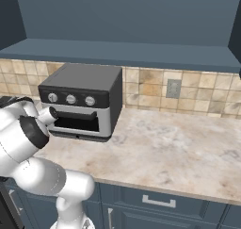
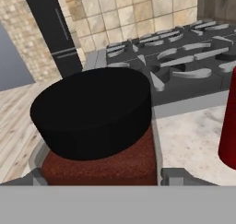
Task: Collect the paprika, ketchup, and shaker from the cabinet and place them next to the stove.
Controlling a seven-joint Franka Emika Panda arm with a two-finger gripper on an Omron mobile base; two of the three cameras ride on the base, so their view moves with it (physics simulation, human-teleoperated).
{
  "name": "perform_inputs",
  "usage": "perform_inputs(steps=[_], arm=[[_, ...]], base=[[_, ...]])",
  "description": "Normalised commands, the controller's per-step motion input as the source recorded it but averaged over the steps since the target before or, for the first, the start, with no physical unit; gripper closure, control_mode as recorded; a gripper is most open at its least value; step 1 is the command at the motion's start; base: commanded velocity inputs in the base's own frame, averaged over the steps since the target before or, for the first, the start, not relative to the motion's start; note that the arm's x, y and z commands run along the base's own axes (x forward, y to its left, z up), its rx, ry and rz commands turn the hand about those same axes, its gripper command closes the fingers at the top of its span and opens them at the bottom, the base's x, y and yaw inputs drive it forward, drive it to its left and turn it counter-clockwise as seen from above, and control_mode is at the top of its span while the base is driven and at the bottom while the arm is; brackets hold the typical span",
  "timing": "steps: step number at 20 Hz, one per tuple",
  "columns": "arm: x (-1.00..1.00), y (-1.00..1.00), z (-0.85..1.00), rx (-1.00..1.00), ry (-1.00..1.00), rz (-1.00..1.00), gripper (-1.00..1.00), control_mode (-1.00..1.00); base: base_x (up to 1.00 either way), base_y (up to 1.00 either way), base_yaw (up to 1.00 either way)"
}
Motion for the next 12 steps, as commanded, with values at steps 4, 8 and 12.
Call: perform_inputs(steps=[4, 8, 12], arm=[[0.00, 0.00, -0.15, 0.00, 0.00, 0.00, 1.00, -1.00], [-0.01, 0.00, -0.14, 0.00, -0.01, 0.01, 1.00, -1.00], [-0.13, 0.00, -0.10, 0.00, 0.00, 0.01, -1.00, -1.00]], base=[[0.00, 0.00, 0.00], [0.00, 0.00, 0.00], [0.00, 0.00, 0.00]])
